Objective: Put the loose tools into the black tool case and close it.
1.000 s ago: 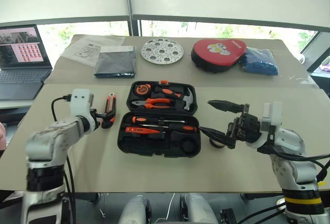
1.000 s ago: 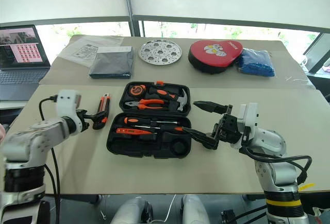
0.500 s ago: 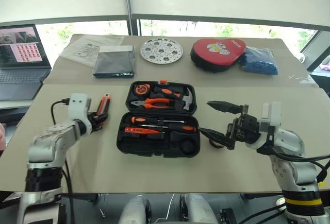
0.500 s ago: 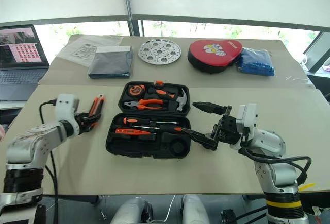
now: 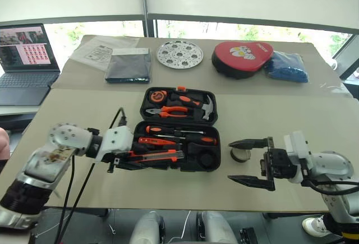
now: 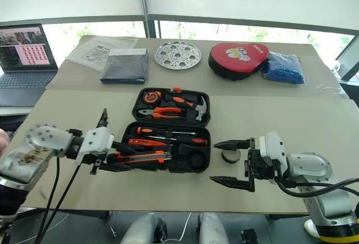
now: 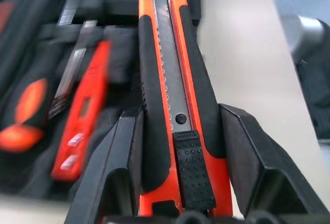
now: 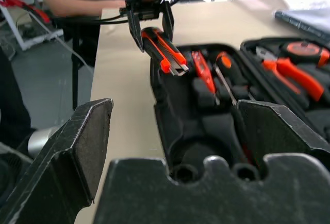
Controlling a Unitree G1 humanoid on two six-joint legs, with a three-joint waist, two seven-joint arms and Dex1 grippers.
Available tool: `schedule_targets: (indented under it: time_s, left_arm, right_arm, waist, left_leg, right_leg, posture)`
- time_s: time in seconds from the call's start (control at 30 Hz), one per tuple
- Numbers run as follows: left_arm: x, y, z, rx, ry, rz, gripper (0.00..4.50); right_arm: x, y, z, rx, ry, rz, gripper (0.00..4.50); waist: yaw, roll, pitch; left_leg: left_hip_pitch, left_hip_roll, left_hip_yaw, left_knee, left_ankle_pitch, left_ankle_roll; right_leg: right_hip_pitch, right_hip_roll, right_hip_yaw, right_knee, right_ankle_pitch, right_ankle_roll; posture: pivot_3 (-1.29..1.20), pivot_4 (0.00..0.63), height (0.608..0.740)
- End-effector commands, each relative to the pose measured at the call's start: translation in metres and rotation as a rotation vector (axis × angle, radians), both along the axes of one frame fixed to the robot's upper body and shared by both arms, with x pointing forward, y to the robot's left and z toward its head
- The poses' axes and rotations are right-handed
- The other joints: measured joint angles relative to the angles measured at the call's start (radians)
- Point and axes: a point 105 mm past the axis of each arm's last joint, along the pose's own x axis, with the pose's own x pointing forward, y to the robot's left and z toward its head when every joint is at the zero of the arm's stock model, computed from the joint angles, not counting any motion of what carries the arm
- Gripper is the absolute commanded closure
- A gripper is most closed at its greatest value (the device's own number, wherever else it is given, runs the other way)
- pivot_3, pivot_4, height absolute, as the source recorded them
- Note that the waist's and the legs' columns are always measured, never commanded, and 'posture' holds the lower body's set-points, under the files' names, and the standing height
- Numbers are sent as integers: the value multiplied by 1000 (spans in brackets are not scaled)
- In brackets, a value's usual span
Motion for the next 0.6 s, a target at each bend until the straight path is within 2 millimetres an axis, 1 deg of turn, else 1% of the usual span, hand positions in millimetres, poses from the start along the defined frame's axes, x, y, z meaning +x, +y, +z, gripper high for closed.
schedule_targets:
  time_s: [0.03,0.33,0.5,0.6]
  left_arm:
    - [7,-13,-1,55,-23,-5,2759]
    - [19,-24,-9,164,-57,-61,2759]
    - [18,-33,-15,145,-46,-90,2759]
    - [11,-27,-21,187,0,-115,2759]
  right_arm:
    - [-2,-1,7,-2,-40,-16,0]
    - [-4,2,9,25,-49,-28,0]
    - [-3,4,9,33,-49,-32,0]
    - [-3,5,9,39,-51,-32,0]
  waist:
    - [-2,0,0]
    - [0,0,0]
    - [0,0,0]
    - [0,0,0]
  left_leg:
    - [0,0,0,0,0,0]
    - [0,0,-1,2,0,0]
    - [0,0,-1,3,0,0]
    - [0,0,-1,3,0,0]
  right_leg:
    - [0,0,1,0,0,0]
    - [0,1,1,1,0,1]
    - [1,1,1,1,-1,1]
    - [1,1,1,1,-1,1]
  posture:
    - [0,150,740]
    - [0,150,740]
    - [0,150,740]
    - [0,150,740]
